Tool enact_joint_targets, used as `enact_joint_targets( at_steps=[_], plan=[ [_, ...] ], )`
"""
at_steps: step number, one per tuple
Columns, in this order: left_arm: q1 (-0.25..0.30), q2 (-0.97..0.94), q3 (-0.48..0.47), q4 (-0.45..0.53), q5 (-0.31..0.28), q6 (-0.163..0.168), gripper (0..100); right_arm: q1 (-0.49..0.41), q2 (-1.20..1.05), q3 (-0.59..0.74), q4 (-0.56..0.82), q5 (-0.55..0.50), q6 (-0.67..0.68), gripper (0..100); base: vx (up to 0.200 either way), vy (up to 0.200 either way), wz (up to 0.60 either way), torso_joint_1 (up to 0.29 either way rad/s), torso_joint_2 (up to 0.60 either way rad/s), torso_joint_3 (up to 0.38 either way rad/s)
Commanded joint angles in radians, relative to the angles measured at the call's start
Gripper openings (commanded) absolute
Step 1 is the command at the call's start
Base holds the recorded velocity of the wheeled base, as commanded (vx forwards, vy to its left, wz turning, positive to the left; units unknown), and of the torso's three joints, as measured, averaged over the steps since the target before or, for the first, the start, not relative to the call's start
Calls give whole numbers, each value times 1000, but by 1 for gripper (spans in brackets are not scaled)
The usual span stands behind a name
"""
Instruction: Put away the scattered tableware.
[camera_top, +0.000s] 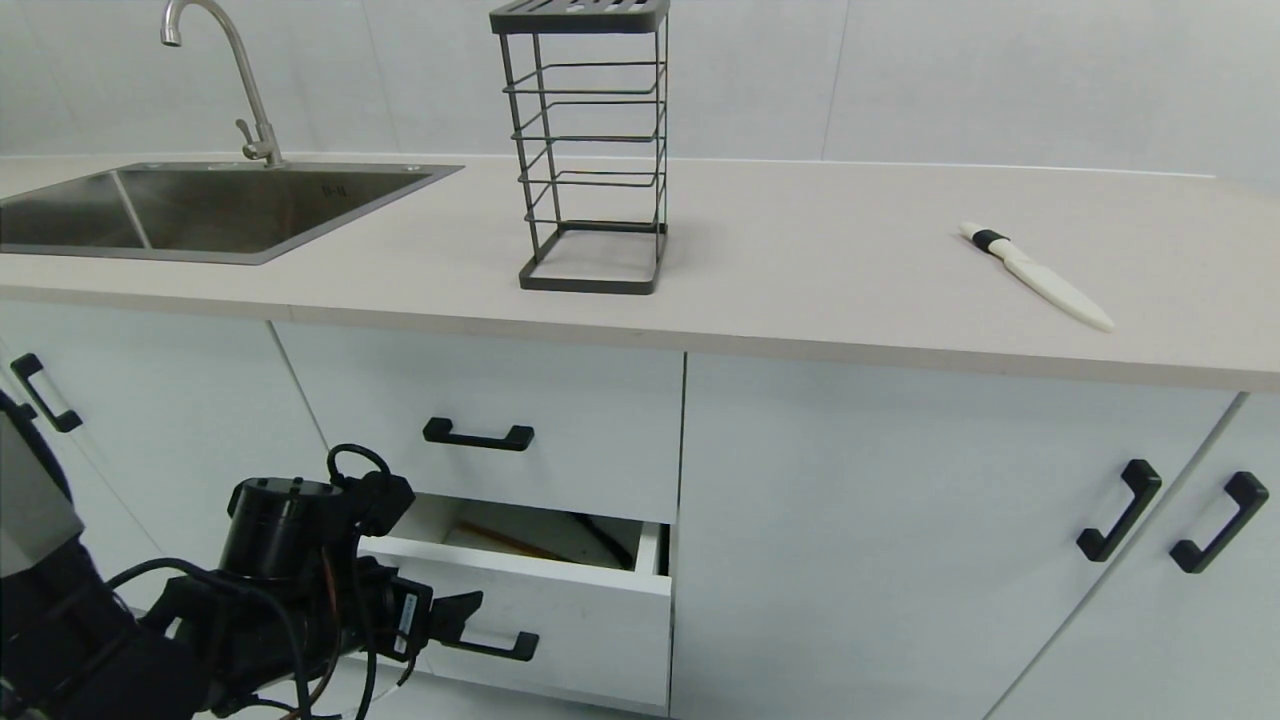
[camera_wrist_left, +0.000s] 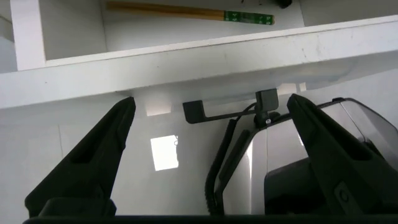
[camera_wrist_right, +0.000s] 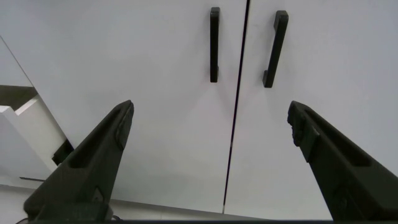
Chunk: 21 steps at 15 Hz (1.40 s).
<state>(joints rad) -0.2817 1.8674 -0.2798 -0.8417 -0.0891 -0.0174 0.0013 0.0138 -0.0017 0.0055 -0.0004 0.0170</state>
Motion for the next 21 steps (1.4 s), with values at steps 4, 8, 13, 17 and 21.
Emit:
enact_joint_targets(
  at_steps=[4,8,13,17,21],
  plan=[
    [10,81,-32,-74,-3,-2,100,0,2,0,-1,0,0,100,0,0,0,0,0,0],
    [29,137,-29,-166,-7,-16,100,0,2,0,-1,0,1,100,0,0,0,0,0,0],
    [29,185,-35,-238,-7,-32,100,-1,2,0,1,-1,6,100,0,0,0,0,0,0],
    [27,203,-59,-244,-7,-38,100,-1,2,-1,1,-1,4,100,0,0,0,0,0,0],
    [29,219,-93,-258,-7,-39,100,-1,2,-1,1,-1,4,100,0,0,0,0,0,0]
  ],
)
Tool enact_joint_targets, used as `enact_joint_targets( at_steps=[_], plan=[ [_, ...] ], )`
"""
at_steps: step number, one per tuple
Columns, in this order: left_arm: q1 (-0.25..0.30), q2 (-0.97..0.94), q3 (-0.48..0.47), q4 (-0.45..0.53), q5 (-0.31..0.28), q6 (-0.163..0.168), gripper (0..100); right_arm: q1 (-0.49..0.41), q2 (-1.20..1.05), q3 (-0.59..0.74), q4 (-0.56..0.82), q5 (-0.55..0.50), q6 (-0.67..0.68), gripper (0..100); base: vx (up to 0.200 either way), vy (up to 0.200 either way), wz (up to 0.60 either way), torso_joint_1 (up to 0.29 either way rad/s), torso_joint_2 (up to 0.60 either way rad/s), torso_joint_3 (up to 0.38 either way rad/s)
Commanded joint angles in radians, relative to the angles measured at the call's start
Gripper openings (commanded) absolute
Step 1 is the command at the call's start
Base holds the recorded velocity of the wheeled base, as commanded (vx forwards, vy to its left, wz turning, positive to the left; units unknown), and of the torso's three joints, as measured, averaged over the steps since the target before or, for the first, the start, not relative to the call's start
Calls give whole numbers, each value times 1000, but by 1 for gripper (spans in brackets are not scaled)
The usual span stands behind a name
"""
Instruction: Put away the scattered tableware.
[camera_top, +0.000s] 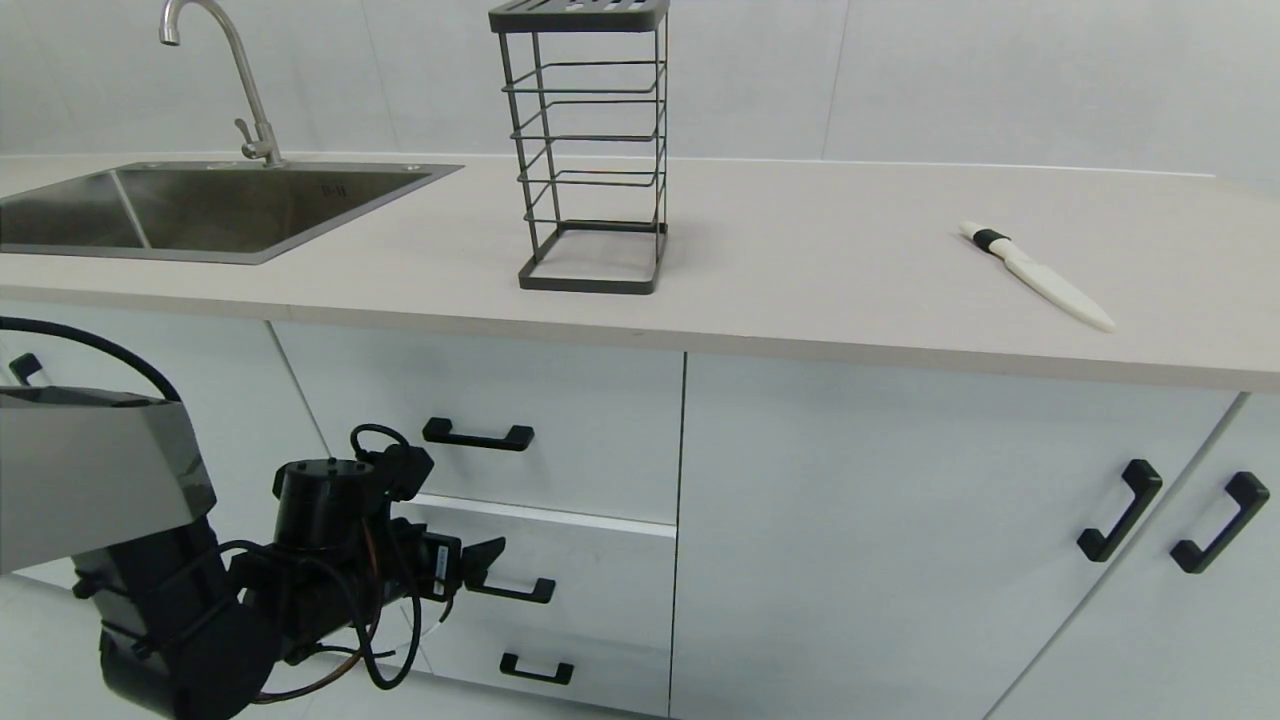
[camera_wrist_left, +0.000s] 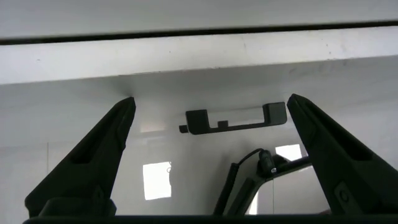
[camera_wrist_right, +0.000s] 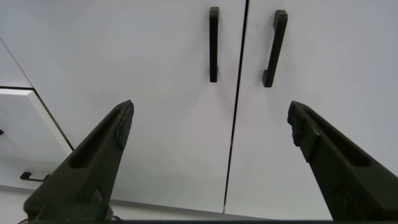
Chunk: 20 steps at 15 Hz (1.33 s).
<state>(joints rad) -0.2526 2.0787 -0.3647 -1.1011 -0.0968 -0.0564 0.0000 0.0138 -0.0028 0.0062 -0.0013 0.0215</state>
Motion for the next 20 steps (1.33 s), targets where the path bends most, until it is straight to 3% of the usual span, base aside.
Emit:
enact_joint_targets(
  at_steps=[1,3,7,9,10,11,12,16,20],
  plan=[
    [-4,7,-14,1,0,-2,100,0,2,1,0,0,0,100,0,0,0,0,0,0],
    [-7,1,3,0,0,0,100,0,2,0,0,0,0,100,0,0,0,0,0,0],
    [-10,-45,112,-100,0,-14,100,0,2,1,0,0,0,100,0,0,0,0,0,0],
    [-4,-54,196,-240,0,-14,100,0,2,1,0,0,0,100,0,0,0,0,0,0],
    [-7,-81,260,-336,0,-36,100,0,2,0,0,0,0,100,0,0,0,0,0,0],
    [-13,-151,291,-352,0,-69,100,2,2,0,0,0,0,100,0,0,0,0,0,0],
    [-24,-250,317,-352,2,-77,100,2,2,0,0,0,0,100,0,0,0,0,0,0],
    [-11,-568,363,-341,5,-77,100,2,2,1,0,0,0,100,0,0,0,0,0,0],
    [102,-905,363,-327,0,-74,100,2,2,0,0,0,0,100,0,0,0,0,0,0]
  ],
)
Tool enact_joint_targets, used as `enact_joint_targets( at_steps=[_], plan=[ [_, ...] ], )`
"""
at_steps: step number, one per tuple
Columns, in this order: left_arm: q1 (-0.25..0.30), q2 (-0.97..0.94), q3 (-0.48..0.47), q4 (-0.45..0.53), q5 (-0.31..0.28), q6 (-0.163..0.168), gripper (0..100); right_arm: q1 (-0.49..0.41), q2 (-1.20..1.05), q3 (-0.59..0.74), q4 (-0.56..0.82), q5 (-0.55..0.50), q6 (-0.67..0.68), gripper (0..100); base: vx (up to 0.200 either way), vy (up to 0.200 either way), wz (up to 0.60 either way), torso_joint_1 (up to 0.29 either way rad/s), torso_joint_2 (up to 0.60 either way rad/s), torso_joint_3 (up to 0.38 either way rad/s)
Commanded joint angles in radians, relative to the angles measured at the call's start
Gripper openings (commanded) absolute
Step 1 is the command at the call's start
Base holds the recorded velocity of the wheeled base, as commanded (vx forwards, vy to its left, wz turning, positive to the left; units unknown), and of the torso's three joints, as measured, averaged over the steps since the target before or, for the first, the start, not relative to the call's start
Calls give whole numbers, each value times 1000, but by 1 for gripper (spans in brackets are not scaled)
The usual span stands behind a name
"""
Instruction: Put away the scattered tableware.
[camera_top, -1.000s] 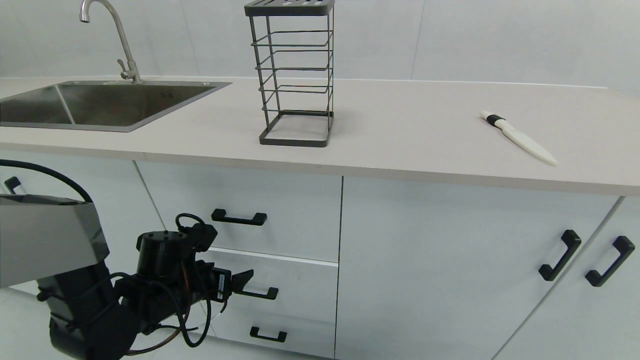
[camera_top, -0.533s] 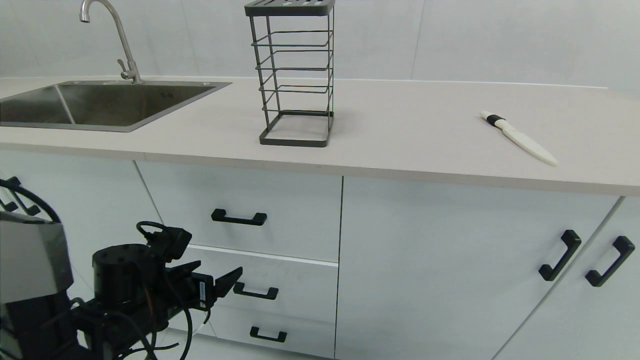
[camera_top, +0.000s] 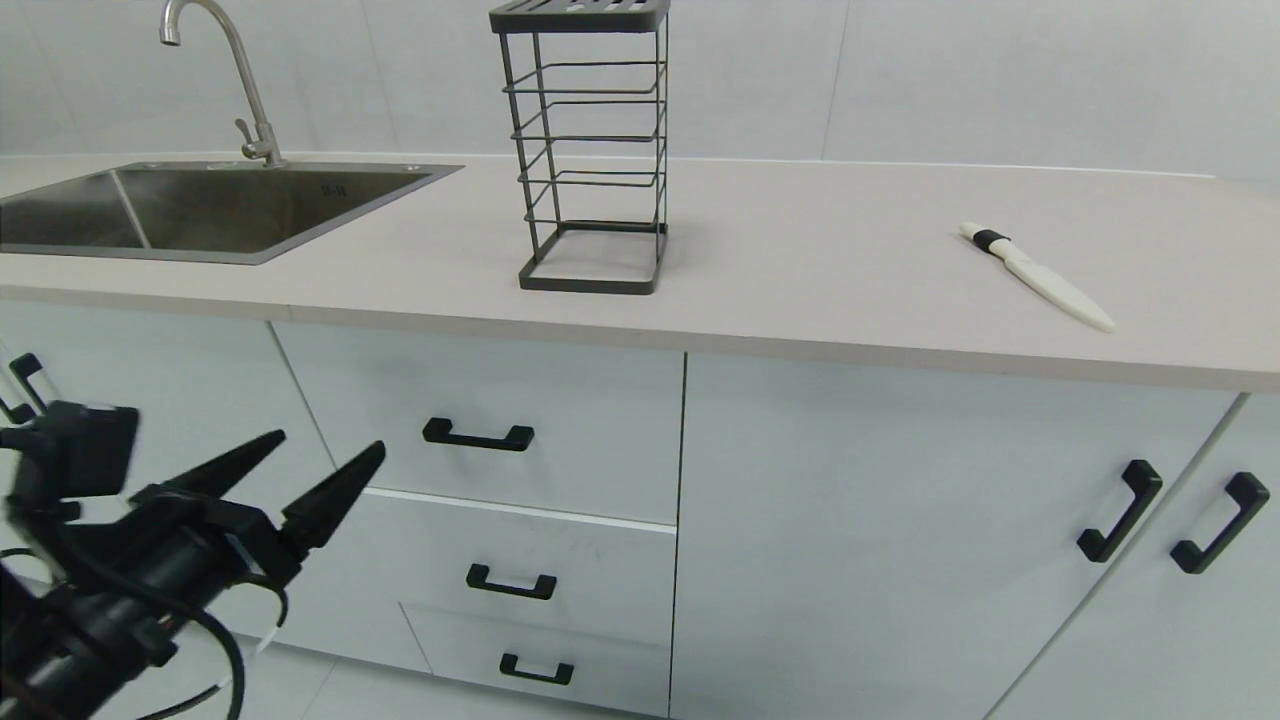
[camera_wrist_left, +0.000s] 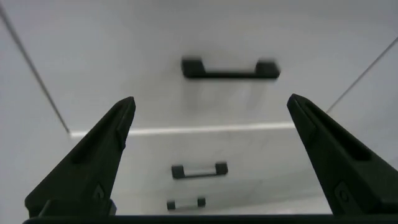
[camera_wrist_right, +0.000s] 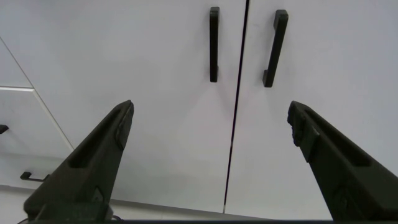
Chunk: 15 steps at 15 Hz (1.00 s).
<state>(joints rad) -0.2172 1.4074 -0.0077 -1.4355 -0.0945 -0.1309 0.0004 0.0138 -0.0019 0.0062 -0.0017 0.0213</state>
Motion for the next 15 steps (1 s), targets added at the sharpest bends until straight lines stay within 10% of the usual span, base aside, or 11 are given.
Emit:
enact_joint_targets(
  at_steps=[1,6,10,13,15],
  plan=[
    [104,-347,6,43,-2,0,100,0,2,0,0,0,-1,100,0,0,0,0,0,0],
    [220,-785,-12,422,-4,0,100,1,2,0,0,0,-1,100,0,0,0,0,0,0],
    [263,-1174,-46,1008,-5,11,100,0,2,-1,0,0,-3,100,0,0,0,0,0,0],
    [222,-1375,5,1314,-14,197,100,0,2,-1,0,0,-3,100,0,0,0,0,0,0],
    [217,-1407,2,1385,-5,221,100,1,2,0,-2,0,-3,100,0,0,0,0,0,0]
  ],
)
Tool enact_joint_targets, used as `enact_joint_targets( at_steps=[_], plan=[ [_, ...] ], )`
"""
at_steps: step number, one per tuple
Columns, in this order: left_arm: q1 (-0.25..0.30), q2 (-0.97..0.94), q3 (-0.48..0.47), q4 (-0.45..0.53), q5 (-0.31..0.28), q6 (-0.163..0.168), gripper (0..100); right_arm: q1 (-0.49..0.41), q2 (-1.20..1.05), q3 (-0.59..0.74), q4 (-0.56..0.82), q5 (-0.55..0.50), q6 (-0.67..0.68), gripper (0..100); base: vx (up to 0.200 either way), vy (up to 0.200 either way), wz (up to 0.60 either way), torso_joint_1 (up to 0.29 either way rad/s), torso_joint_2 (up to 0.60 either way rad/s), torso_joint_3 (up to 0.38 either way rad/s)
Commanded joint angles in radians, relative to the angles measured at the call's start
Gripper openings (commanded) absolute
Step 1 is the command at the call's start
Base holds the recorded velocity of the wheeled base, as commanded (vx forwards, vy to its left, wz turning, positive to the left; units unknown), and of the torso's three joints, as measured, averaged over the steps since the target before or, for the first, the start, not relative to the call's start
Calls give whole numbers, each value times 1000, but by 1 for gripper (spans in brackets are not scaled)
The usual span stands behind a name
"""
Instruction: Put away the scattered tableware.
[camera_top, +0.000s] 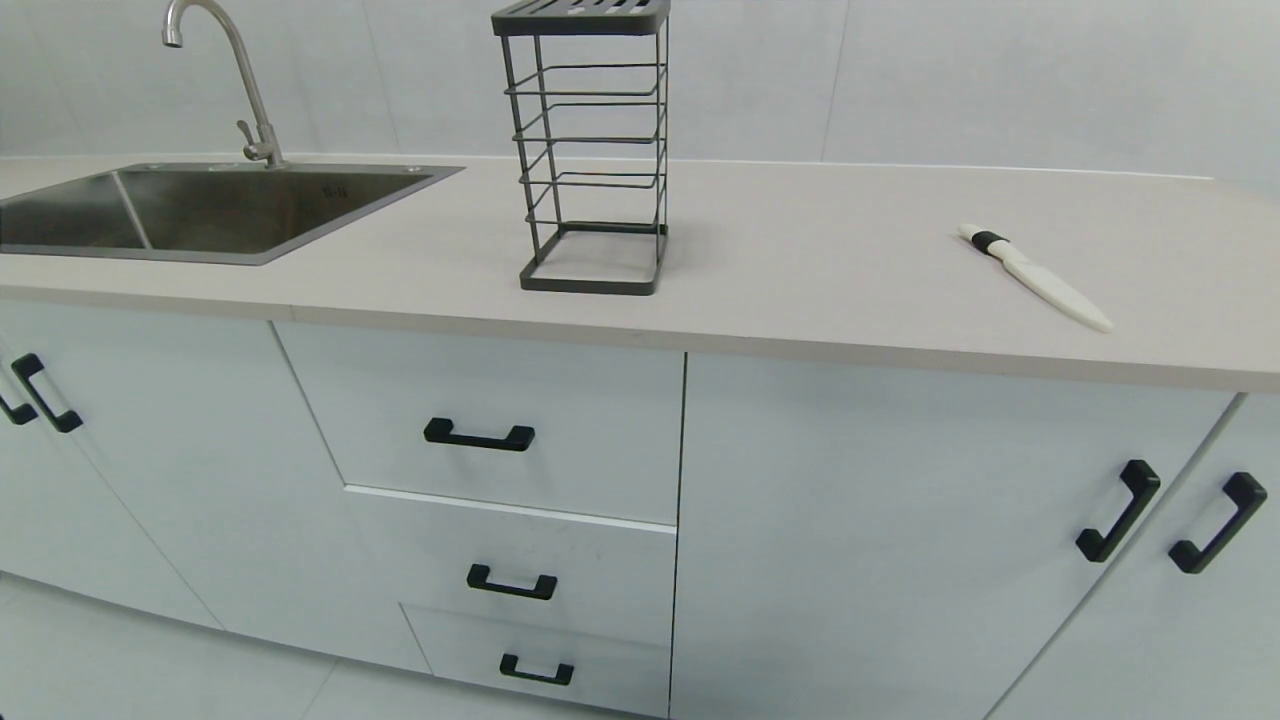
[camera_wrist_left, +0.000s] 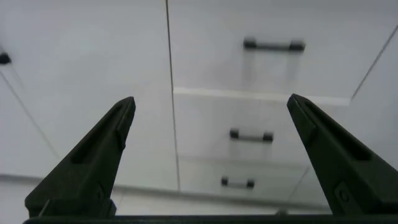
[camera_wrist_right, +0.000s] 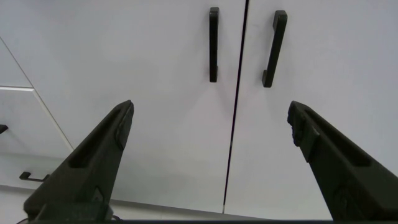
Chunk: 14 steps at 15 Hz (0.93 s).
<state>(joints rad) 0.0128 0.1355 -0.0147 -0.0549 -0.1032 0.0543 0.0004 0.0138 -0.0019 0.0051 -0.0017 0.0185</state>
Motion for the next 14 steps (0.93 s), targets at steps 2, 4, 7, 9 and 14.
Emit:
enact_joint_targets(
  at_steps=[2,4,7,9,14],
  plan=[
    [-11,-136,10,-5,57,38,100,1,2,0,-1,0,0,100,0,0,0,0,0,0],
    [-11,-136,13,-6,200,7,100,0,2,0,-1,0,-3,100,0,0,0,0,0,0],
    [-11,-136,15,-2,197,-48,100,1,2,0,-1,0,-3,100,0,0,0,0,0,0],
    [-11,-136,15,-6,157,-42,100,1,2,0,-1,0,-3,100,0,0,0,0,0,0],
    [-13,-136,15,55,79,-45,100,1,2,0,-1,0,-3,100,0,0,0,0,0,0]
  ],
)
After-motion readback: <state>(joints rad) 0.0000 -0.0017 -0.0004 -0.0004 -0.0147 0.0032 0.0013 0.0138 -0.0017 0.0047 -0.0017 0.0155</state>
